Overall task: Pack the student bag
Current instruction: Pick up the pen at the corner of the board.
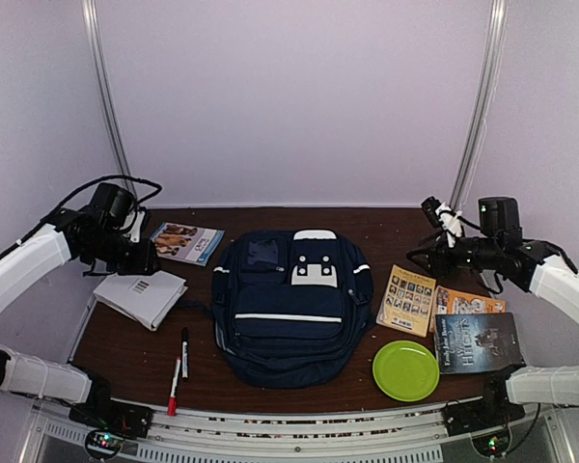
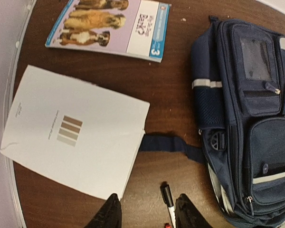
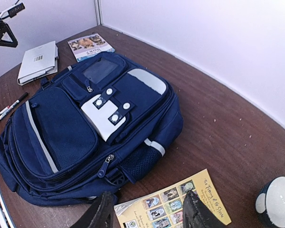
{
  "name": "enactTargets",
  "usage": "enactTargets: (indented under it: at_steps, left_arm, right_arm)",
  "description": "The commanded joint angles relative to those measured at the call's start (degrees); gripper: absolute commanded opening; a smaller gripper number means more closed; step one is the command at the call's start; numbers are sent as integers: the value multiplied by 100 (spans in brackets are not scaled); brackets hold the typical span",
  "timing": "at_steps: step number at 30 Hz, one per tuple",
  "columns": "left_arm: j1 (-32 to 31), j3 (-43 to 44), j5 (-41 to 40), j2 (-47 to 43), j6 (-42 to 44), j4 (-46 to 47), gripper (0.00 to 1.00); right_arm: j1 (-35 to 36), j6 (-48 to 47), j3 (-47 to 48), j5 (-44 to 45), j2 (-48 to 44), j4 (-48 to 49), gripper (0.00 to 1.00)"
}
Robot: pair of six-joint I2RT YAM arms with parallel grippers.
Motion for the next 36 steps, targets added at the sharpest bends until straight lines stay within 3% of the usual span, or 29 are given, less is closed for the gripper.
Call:
enactTargets:
  at_steps: [1, 5, 12, 15, 21, 26, 29, 36]
  left_arm:
    - [-304, -84, 203, 54, -677, -821, 40]
    - [-1087, -29, -73, 265, -1085, -1407, 41]
    - [-2065, -655, 186, -100, -2127, -1679, 45]
    - [-2521, -934, 409, -88, -2313, -1683, 32]
    - [-3230, -1210, 345, 185, -2747, -1814, 32]
    - [-3596, -1507, 629, 148, -3116, -1639, 35]
    - [-3688, -1701, 770, 182, -3233, -1403, 48]
    - [-3710, -1921, 752, 428, -3302, -1269, 47]
  right_arm:
    - [-46, -125, -24, 33, -227, 282, 50]
    - [-46, -42, 128, -262, -114, 219, 50]
    - [-46, -56, 180, -464, -66, 130, 50]
    - [-40, -61, 264, -547, 26, 84, 50]
    - [-28, -249, 341, -628, 144, -140, 50]
    - [-28, -407, 416, -556, 143, -294, 50]
    - [-31, -460, 411, -526, 133, -344, 50]
    - [-28, -489, 400, -507, 145, -351, 49]
